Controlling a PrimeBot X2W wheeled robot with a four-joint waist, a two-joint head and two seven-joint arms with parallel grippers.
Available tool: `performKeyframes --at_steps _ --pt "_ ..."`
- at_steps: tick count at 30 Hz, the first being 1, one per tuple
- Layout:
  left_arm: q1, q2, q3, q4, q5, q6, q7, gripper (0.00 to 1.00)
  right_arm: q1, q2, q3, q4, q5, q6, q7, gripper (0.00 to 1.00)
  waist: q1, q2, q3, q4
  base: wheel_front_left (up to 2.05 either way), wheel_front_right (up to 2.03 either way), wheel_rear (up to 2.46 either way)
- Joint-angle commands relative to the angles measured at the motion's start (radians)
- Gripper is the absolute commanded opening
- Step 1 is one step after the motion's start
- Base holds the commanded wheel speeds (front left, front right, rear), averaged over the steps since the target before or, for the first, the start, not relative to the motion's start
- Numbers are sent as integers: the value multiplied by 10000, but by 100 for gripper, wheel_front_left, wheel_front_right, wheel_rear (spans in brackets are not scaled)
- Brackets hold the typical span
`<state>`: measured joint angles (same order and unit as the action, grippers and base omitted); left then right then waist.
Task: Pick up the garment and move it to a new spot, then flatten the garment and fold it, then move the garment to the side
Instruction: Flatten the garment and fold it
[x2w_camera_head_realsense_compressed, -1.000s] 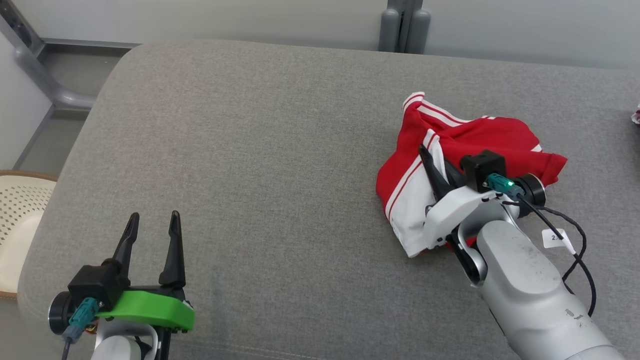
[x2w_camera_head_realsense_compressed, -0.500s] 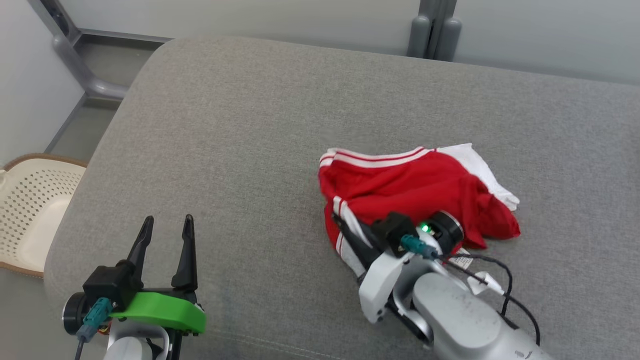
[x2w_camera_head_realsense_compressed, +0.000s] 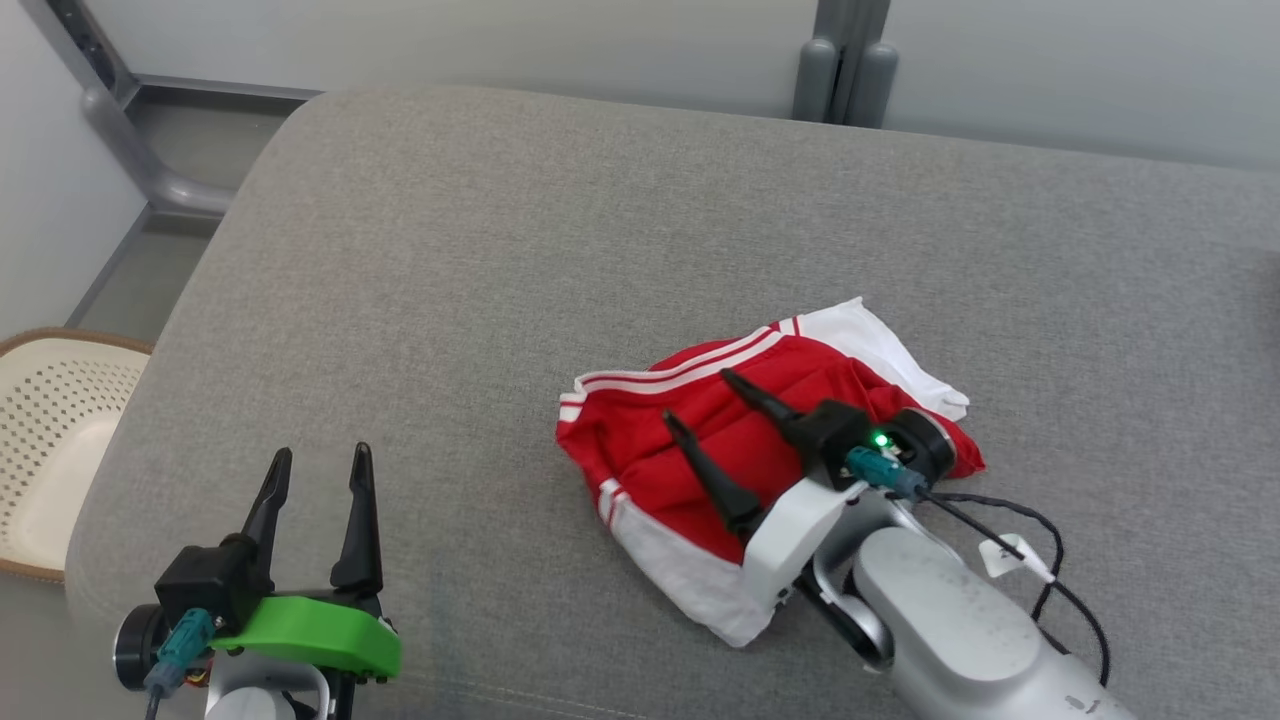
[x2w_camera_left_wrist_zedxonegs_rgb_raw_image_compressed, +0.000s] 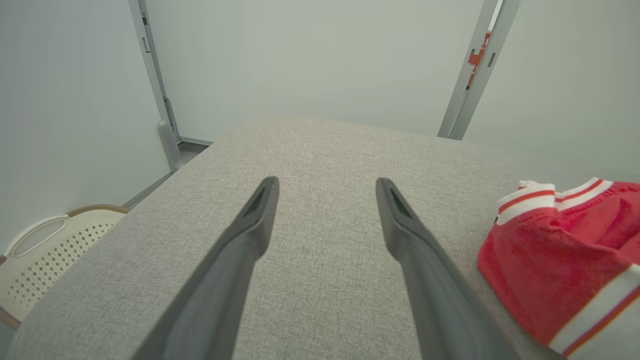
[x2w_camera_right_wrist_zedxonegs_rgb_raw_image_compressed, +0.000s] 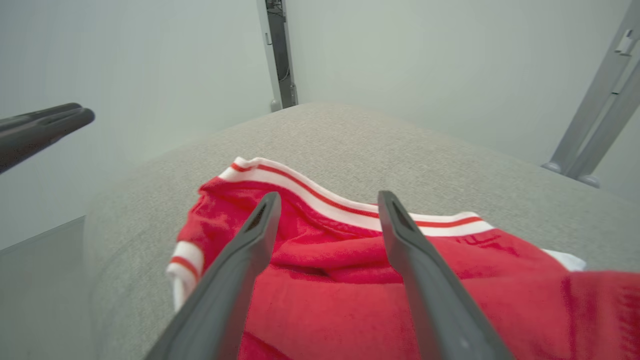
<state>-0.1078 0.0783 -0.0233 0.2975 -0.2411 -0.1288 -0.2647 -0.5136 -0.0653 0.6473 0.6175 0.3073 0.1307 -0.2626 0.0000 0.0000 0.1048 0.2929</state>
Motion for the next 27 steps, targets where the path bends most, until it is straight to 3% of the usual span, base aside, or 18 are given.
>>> performKeyframes --at_steps 1,10,16,22,23,24,25,27 --pt "157 5 52 -10 79 -31 11 100 275 -222 -338 -190 -117 -1 -28 100 0 0 -214 -324 0 0 0" --pt "305 -24 172 -107 202 -31 10 100 1639 -1104 -2372 -1555 -847 1 -28 100 0 0 -355 -921 0 0 0" --pt "293 -9 105 -129 225 -31 10 100 2101 -887 -2344 -1917 -877 1 -30 100 0 0 -292 -950 0 0 0" --pt "113 -12 -32 -59 252 -32 10 100 1741 -639 -2170 -770 -562 1 -20 100 0 0 -168 -659 0 0 0" --pt "90 -11 -45 -50 254 -32 10 100 1614 -585 -2127 -490 -456 1 -20 52 0 0 -130 -601 0 0 0" --pt "69 -11 -38 -47 244 -32 10 100 1518 -558 -2056 -268 -396 1 -19 32 0 0 -104 -565 0 0 0" --pt "49 -15 -40 -39 232 -32 10 100 1387 -545 -1972 -12 -353 1 -21 0 0 0 -70 -525 0 0 0" --pt "27 -16 -38 -22 229 -32 10 100 1142 -549 -1918 301 -263 1 -22 0 0 0 -40 -488 0 0 0"
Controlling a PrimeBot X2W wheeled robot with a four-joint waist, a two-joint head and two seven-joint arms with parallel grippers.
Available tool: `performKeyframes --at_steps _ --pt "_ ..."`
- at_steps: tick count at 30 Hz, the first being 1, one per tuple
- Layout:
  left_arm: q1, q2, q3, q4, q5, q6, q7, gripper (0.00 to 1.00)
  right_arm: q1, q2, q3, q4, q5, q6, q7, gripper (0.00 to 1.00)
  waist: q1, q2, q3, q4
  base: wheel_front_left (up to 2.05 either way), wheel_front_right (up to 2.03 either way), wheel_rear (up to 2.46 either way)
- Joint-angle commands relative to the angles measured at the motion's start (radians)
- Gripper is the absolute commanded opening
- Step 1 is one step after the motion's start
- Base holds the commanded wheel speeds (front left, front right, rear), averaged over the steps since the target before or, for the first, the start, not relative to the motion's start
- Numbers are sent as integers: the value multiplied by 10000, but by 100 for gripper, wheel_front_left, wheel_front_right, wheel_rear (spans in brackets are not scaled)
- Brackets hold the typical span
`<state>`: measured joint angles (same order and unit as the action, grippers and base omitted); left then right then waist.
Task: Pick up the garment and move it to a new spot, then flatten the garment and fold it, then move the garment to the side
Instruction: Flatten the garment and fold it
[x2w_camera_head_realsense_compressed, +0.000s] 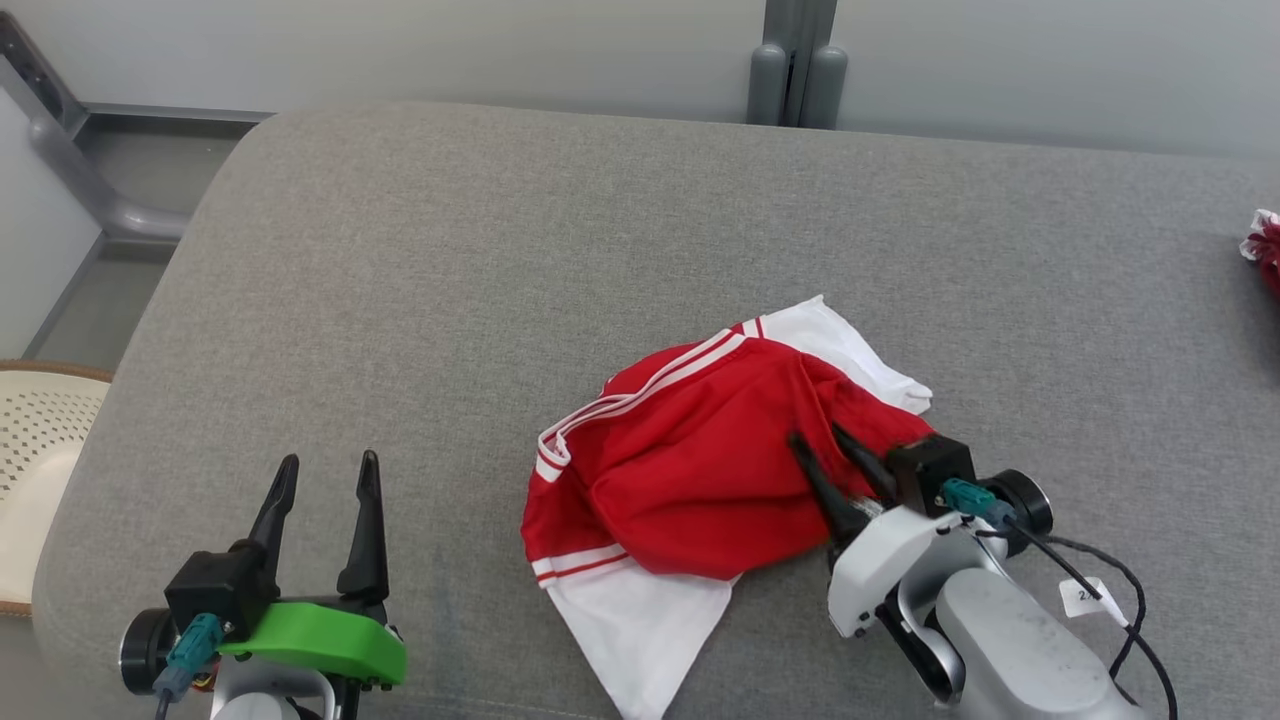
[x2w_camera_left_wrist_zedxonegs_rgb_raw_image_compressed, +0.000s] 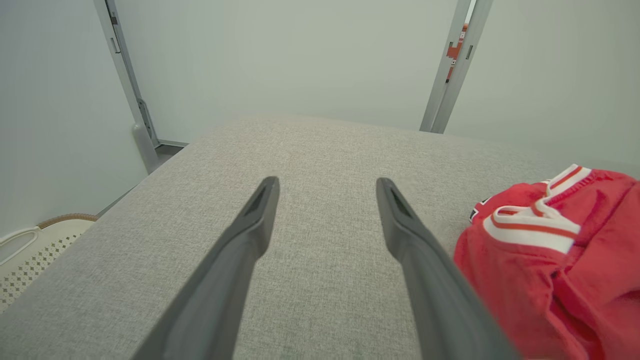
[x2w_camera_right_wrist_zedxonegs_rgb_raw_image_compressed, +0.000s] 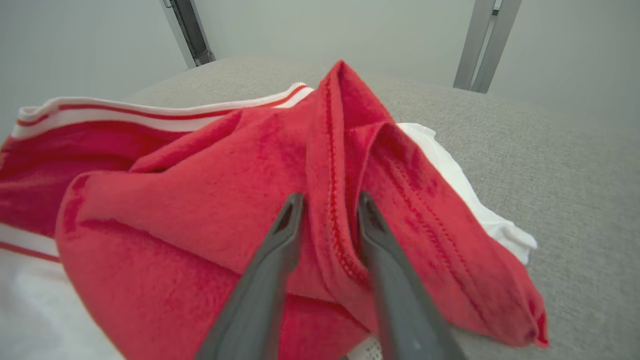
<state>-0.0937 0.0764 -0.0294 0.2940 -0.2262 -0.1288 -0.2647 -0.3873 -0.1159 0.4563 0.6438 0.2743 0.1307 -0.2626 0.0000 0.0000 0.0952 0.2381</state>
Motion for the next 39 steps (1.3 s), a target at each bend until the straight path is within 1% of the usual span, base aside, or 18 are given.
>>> performKeyframes --at_steps 1,4,9,13,16,19,21,22,23,24,28,32,34,39 --pt "-117 0 28 22 84 -32 10 100 -318 -90 -11 149 126 1 -24 0 0 0 61 74 0 0 0" --pt "-96 -14 77 56 94 -32 10 100 -748 -232 -124 90 200 -1 -25 0 0 0 33 73 0 0 0" --pt "-96 -78 71 105 138 -32 11 100 -1613 -670 -642 -241 161 -1 -27 0 0 0 -37 68 0 0 0" --pt "-209 -125 -38 134 61 -32 10 100 -2627 -1111 -918 -63 68 1 -28 0 0 0 22 219 0 0 0" --pt "-277 -151 -87 175 -12 -32 10 100 -3466 -1397 -1196 549 136 -1 133 0 0 0 122 408 0 0 0" --pt "-347 -175 -133 203 -68 -32 10 100 -4099 -1316 -1364 1352 365 1 326 0 0 0 211 585 0 0 0" --pt "-404 -199 -214 238 -91 -32 10 100 -4399 -1380 -1299 1935 324 -1 419 0 0 0 286 707 0 0 0" --pt "-433 -207 -237 252 -109 -32 10 100 -4537 -1374 -1236 2203 277 1 399 21 0 0 320 753 0 0 0" --pt "-444 -211 -246 268 -122 -32 10 100 -4609 -1341 -1177 2397 245 1 362 65 0 0 332 772 0 0 0" --pt "-464 -220 -252 288 -140 -32 10 100 -4694 -1301 -1153 2595 259 1 297 100 0 0 348 789 0 0 0" --pt "-442 -237 -150 317 -153 -32 10 100 -4820 -1242 -981 2990 235 -1 92 100 0 0 304 695 0 0 0" --pt "-322 -240 -29 336 -18 -32 10 100 -4602 -1295 -1042 2657 225 1 -32 100 0 0 128 403 0 0 0" --pt "-267 -241 50 330 40 -32 10 100 -4310 -1345 -1221 2007 229 1 -30 100 0 0 31 227 0 0 0" --pt "-46 -234 234 255 189 -32 10 100 -2945 -1443 -1693 103 66 1 -24 100 0 0 -228 -267 0 0 0"
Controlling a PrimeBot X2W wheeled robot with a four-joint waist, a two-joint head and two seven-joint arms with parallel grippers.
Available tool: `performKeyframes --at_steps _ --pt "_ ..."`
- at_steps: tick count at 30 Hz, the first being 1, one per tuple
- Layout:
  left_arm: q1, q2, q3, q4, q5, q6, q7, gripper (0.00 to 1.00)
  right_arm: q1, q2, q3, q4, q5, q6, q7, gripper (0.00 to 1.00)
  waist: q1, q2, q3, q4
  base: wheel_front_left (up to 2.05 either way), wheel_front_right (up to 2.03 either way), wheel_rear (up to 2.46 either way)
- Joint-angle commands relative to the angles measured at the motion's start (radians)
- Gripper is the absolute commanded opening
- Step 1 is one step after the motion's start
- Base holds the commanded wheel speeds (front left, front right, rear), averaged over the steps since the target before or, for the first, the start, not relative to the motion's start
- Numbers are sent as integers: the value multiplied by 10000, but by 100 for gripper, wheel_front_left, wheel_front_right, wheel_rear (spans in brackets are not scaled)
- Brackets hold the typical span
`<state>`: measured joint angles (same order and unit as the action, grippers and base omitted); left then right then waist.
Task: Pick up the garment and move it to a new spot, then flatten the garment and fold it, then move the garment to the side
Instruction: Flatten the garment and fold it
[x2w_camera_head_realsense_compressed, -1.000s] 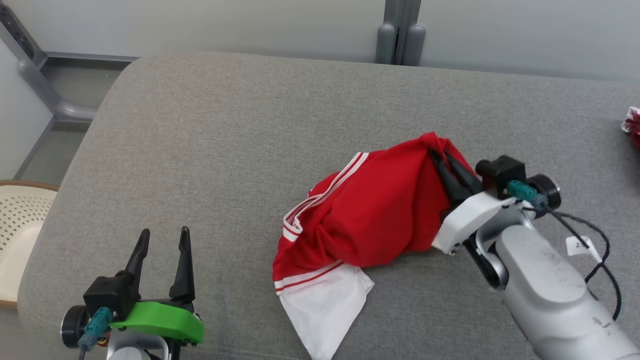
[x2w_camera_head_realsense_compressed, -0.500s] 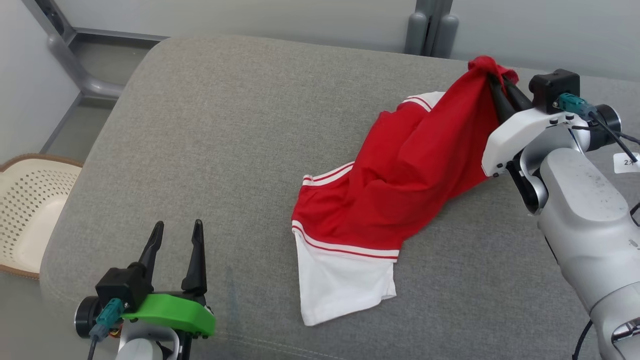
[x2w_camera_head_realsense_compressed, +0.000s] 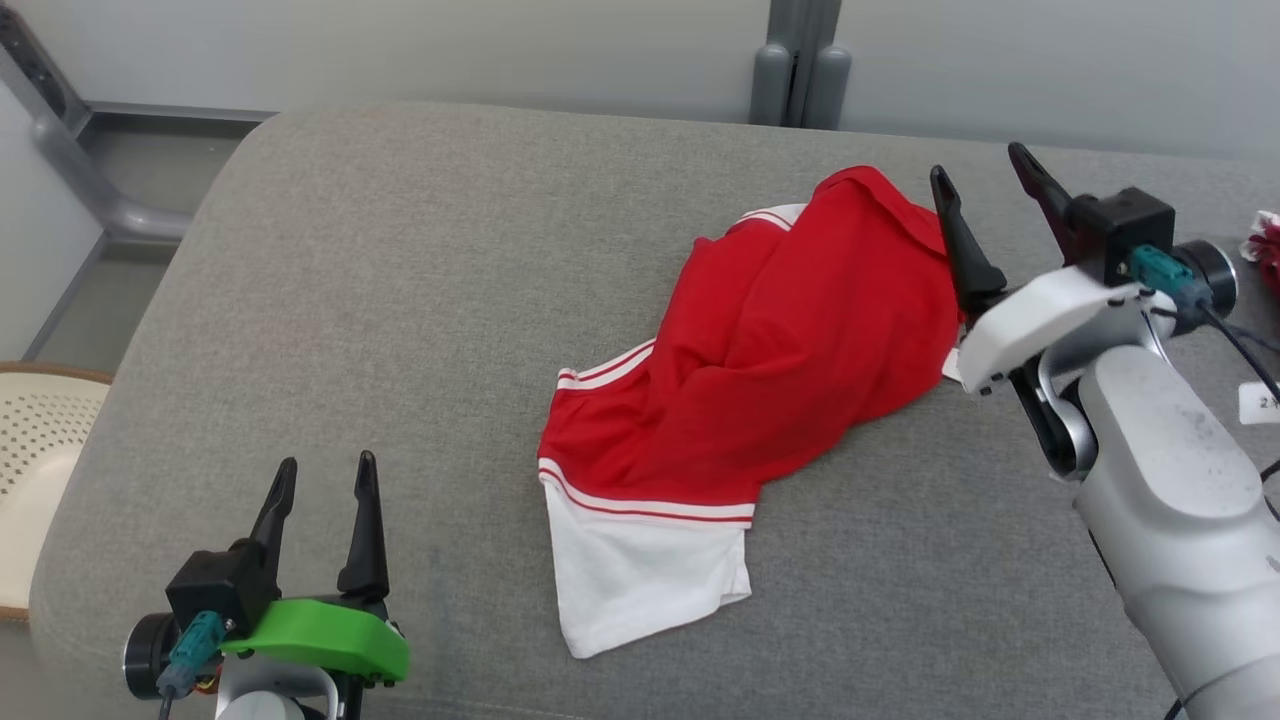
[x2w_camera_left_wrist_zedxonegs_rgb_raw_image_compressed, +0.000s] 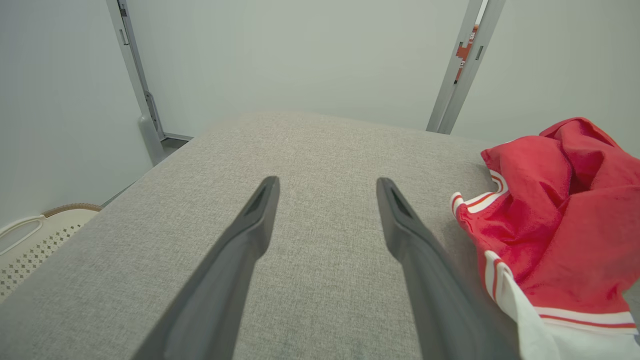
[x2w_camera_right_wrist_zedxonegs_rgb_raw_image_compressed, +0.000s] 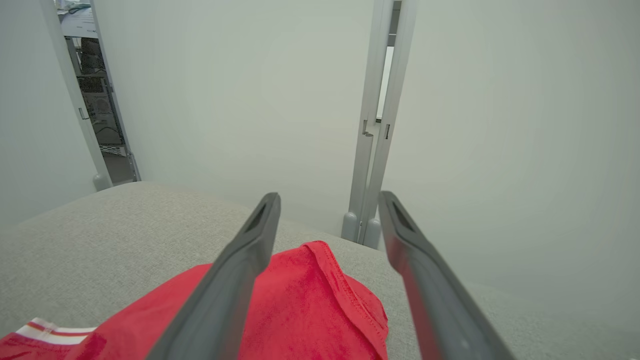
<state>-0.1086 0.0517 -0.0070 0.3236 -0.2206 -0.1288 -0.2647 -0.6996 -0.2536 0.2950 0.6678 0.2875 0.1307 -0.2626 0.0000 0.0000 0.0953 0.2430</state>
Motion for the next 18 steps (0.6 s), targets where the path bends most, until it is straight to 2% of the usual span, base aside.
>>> performKeyframes --at_steps 1,10,18 --pt "135 23 38 -53 148 -32 10 100 469 -75 -168 -436 -113 -1 -25 100 0 0 -267 -398 0 0 0" --pt "385 135 298 -151 223 -32 10 100 3604 155 -1409 -2976 -382 1 -28 100 0 0 -513 -1016 0 0 0" --pt "458 165 316 -146 260 -32 10 100 5861 870 -2517 -4164 -660 1 -28 100 0 0 -508 -1228 0 0 0"
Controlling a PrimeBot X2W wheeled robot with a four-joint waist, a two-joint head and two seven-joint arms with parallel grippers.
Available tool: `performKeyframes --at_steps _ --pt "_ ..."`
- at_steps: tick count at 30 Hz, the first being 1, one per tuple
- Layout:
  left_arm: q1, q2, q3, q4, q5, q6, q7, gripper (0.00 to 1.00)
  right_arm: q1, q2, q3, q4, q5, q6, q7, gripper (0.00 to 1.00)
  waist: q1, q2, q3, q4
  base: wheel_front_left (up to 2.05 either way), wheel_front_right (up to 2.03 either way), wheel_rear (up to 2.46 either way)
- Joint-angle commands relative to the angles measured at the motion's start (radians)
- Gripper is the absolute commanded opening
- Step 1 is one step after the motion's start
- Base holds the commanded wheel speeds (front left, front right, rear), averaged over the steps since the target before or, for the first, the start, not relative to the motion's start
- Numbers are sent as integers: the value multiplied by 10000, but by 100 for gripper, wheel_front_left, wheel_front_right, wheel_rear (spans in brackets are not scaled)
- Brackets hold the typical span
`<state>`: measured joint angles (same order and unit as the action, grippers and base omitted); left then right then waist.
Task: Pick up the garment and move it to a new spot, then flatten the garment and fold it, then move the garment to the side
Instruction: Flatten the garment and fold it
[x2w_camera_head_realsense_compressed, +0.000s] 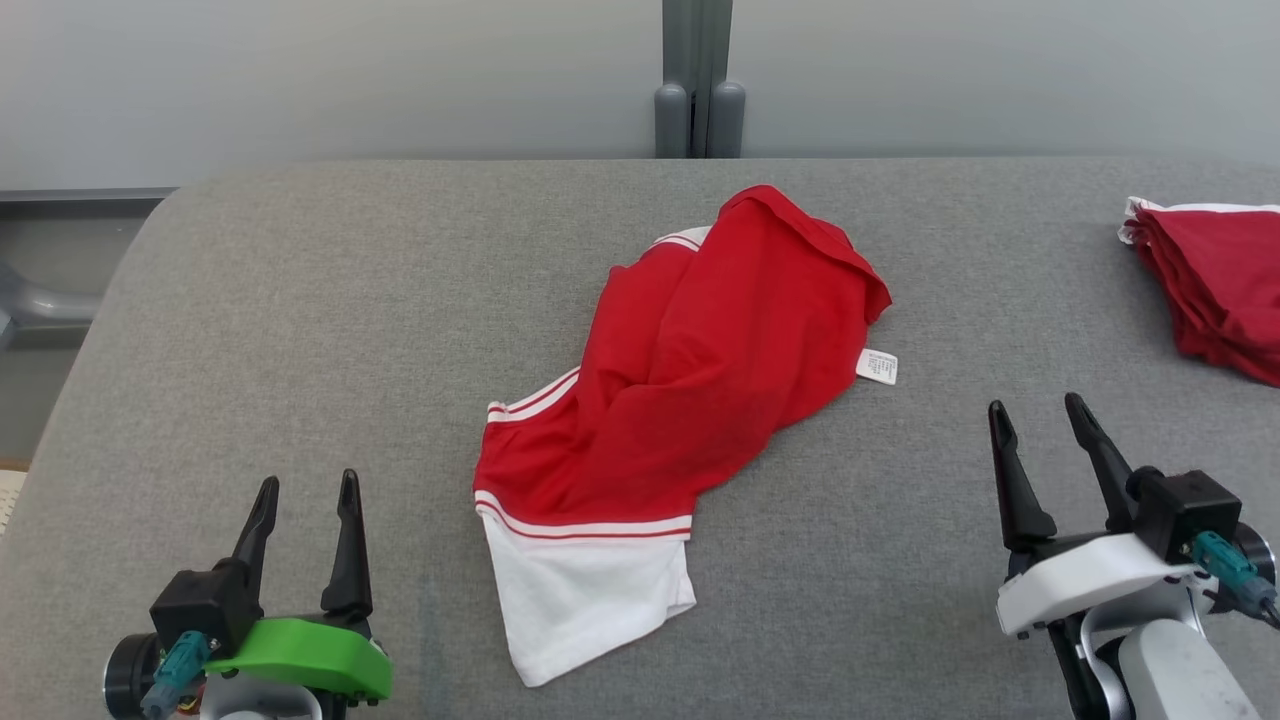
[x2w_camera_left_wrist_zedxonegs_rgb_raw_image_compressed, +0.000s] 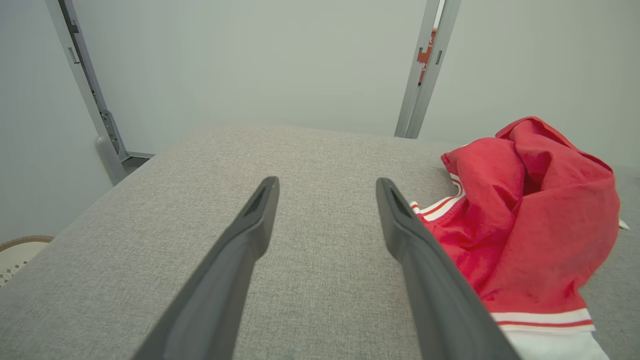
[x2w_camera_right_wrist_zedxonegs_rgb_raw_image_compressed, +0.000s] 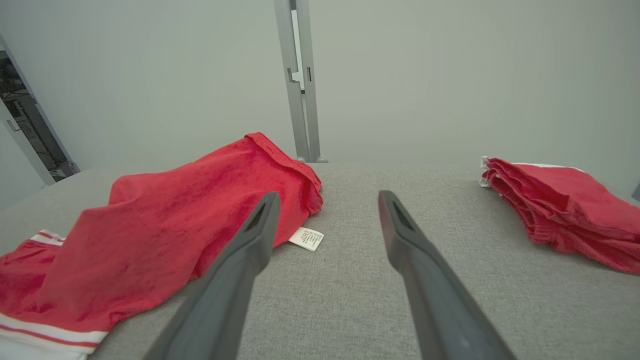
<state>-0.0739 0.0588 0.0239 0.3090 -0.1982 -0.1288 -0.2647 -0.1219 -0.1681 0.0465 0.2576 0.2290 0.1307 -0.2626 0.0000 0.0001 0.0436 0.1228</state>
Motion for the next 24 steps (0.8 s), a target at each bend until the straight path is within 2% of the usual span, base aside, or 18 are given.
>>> performKeyframes --at_steps 1,7,14,24 --pt "120 109 9 9 27 -32 10 100 226 106 -110 -152 -106 1 -28 100 0 -1 18 -53 0 0 0" --pt "4 252 -89 93 57 -32 10 100 457 455 -81 -417 -314 1 -29 100 0 -1 125 -323 0 0 0" --pt "-1104 689 -826 400 58 -32 12 100 62 506 136 -400 -476 1 -29 100 0 -1 429 -678 0 0 0" --pt "-3058 1445 -2358 2199 -433 -31 277 100 -233 656 329 -102 -679 1 -29 100 0 -1 1014 -1371 0 0 0"
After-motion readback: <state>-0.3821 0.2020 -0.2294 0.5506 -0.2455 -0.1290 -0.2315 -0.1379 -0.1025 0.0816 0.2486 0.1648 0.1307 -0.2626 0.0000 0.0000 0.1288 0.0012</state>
